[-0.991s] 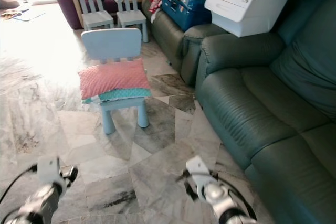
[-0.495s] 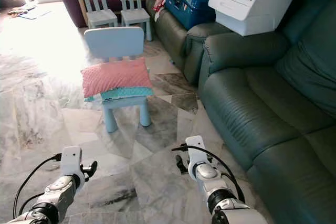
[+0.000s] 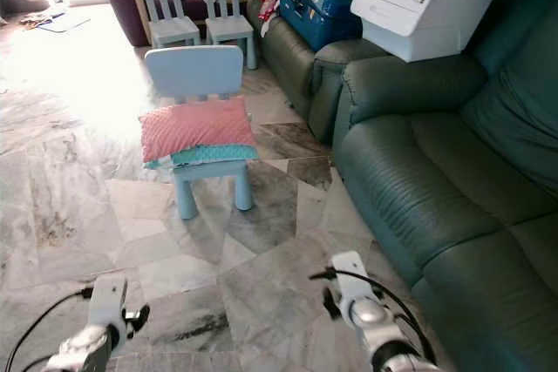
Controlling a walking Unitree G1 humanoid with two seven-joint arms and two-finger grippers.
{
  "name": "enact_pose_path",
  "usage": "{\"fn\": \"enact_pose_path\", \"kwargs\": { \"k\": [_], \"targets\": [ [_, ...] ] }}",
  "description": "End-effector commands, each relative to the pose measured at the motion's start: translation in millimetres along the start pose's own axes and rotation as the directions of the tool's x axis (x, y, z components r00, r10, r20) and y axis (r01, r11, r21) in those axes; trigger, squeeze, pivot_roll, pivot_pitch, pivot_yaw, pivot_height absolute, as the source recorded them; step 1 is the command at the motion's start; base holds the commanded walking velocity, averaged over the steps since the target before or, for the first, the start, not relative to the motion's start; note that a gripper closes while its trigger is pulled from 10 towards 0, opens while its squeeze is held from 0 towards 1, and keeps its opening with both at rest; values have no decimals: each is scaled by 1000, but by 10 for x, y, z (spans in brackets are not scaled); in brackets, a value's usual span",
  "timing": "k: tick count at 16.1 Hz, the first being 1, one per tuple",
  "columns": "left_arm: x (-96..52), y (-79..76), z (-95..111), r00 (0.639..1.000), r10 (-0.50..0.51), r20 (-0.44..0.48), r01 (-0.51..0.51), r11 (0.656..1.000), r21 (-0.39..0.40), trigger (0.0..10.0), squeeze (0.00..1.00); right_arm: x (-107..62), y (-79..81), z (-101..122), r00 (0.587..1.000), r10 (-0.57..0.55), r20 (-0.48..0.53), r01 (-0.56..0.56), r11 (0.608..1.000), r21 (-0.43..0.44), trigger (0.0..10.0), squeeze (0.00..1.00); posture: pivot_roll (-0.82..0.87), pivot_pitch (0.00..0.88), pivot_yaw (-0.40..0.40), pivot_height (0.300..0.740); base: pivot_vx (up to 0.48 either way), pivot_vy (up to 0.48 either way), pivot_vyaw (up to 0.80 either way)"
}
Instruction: Move the pillow to the sofa
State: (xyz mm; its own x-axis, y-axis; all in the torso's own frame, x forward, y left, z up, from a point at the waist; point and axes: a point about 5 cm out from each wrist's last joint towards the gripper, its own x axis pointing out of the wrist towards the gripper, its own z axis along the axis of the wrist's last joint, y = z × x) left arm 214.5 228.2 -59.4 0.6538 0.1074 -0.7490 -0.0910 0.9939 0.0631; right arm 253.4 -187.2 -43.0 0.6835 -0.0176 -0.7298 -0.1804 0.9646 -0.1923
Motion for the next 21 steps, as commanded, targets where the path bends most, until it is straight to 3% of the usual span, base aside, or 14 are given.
{"fn": "enact_pose_path", "kwargs": {
  "k": [1, 4, 8, 11, 12, 21],
  "targets": [
    [-8, 28, -31, 1000, 14, -7, -14, 999, -37, 10000, 0, -4, -12, -33, 1000, 0, -16, -1, 1000, -5, 10000, 0, -60, 0, -45, 740, 0, 0, 0],
    [-16, 55, -67, 999, 22, -23, -23, 999, -33, 10000, 0, -1, 16, -8, 1000, 19, -6, -19, 998, -51, 10000, 0, -64, 0, -44, 740, 0, 0, 0],
    [-32, 95, -127, 998, 32, -45, -34, 999, -28, 10000, 0, 6, 110, 19, 998, 57, 0, -56, 991, -119, 10000, 0, -60, 0, -42, 740, 0, 0, 800],
    [-39, 103, -156, 998, 36, -57, -38, 999, -29, 10000, 0, 5, 121, 8, 998, 59, -2, -59, 992, -115, 10000, 0, -62, 0, -44, 740, 0, 0, 800],
    [-45, 115, -188, 996, 40, -77, -39, 999, 15, 10000, 0, 4, 115, 7, 998, 55, 1, -55, 994, -98, 10000, 0, -62, 0, -43, 740, 0, 0, 0],
    [-82, 195, -302, 991, 65, -119, -62, 998, 30, 10000, 0, 4, 131, 6, 998, 65, 2, -64, 991, -118, 10000, 0, -64, 0, -40, 740, 55, 0, 0]
  ]
}}
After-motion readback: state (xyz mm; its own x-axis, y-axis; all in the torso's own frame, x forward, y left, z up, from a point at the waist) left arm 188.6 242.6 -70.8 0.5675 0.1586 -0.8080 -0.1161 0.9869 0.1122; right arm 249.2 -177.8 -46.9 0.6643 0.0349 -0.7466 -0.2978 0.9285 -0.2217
